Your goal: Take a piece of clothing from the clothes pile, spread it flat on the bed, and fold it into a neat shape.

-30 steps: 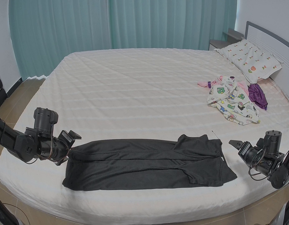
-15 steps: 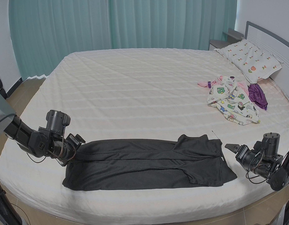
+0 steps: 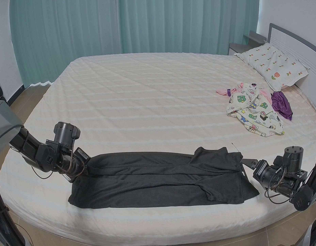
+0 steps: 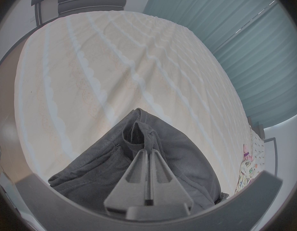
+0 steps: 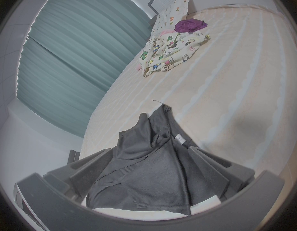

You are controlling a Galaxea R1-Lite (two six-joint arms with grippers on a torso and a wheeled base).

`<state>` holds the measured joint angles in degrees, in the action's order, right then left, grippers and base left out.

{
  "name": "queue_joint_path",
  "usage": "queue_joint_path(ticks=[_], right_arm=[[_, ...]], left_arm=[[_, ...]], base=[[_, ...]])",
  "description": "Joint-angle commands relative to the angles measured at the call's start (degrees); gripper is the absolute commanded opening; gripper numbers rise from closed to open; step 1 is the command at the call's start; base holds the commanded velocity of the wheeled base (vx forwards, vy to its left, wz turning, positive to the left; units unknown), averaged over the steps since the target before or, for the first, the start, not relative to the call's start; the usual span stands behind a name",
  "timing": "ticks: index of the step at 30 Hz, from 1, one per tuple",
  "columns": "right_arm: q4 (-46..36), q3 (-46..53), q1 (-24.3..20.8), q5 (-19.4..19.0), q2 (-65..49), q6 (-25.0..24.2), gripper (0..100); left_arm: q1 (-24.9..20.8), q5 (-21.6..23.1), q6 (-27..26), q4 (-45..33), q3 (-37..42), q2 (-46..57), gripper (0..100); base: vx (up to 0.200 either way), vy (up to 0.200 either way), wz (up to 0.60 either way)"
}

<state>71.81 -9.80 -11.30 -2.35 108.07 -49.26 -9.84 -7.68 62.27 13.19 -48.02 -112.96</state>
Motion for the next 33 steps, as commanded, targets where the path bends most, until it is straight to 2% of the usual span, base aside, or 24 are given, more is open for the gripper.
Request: queue_joint_path(ticks=[1,3,6,19,28,33], right_arm=[[0.08,-0.57,-1.71,-0.02,0.12,-1.19,100],[-0.18,-1.98,-3.11,-0.02,0.39,-4.44,100],[-0.80,-3.12,-4.17,-0.11,0.39,-6.55,100],[-1.15,-6.37,-6.54,0.51,6.28,-6.72,100],[-4.93,-10.06,-6.54,0.59,8.47,-6.72,100],[-10.91,-14.02,-6.45,0.59,8.47,-6.81,100]], left_arm=[[-0.01,-0.41,0.04,0.08,0.03,0.72,0],[-0.01,-1.46,0.31,0.26,-0.06,0.99,0],[-0.01,-2.25,0.75,0.61,-0.15,1.42,0],[-0.01,-2.34,3.56,0.87,-0.41,4.68,0],[-0.01,-2.34,3.82,0.87,-0.41,4.59,0],[-0.01,-2.34,3.91,0.87,-0.50,4.68,0]], base=[[0.000,0.000,0.00],[0.000,0.000,0.00],[0.000,0.000,0.00],[0.000,0.000,0.00],[0.000,0.000,0.00],[0.000,0.000,0.00]])
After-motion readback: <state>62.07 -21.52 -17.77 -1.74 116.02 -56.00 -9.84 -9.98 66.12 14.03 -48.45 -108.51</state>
